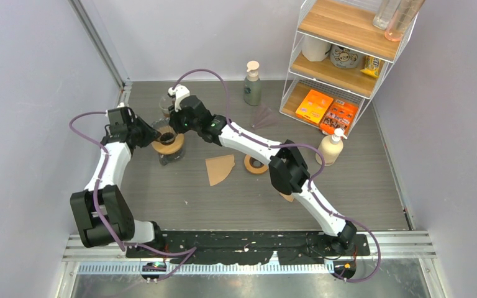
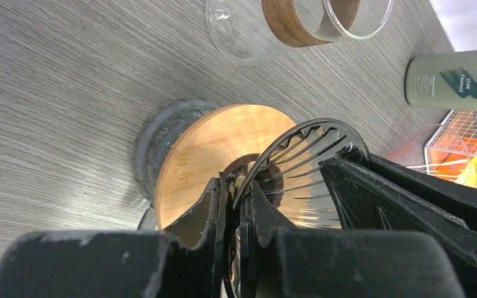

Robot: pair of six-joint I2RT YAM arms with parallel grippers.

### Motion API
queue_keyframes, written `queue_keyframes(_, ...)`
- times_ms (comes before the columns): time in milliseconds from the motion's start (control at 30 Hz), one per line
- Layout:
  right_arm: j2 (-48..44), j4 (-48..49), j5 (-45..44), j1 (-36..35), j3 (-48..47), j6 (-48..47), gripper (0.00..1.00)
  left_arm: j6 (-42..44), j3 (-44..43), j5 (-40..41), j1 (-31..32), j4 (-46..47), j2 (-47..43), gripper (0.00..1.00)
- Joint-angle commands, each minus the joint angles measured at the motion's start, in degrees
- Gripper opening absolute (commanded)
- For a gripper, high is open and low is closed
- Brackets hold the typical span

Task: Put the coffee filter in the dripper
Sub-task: Place the coffee dripper in the dripper holder.

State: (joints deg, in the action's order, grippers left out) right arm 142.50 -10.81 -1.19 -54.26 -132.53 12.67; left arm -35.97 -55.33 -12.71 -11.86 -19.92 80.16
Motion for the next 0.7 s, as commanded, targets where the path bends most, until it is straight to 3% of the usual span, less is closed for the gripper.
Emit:
queue_keyframes(0,5.4,-16.5,5.4,-2.8,3.2,-4.4,0.05,-0.1,4.8,5.2,-1.0,-12.7,8.2,0.0)
queue_keyframes(333,4.9,-15.7,5.0,-2.8,4.0,-4.6,0.05,-0.3,4.7,3.3,-1.0,-11.5,9.3,0.0)
queue_keyframes(667,3.3,-11.6,3.5,-2.8,-1.3,-5.0,0.09,-1.6,1.8,2.8,-0.9,-11.4,3.4,0.04)
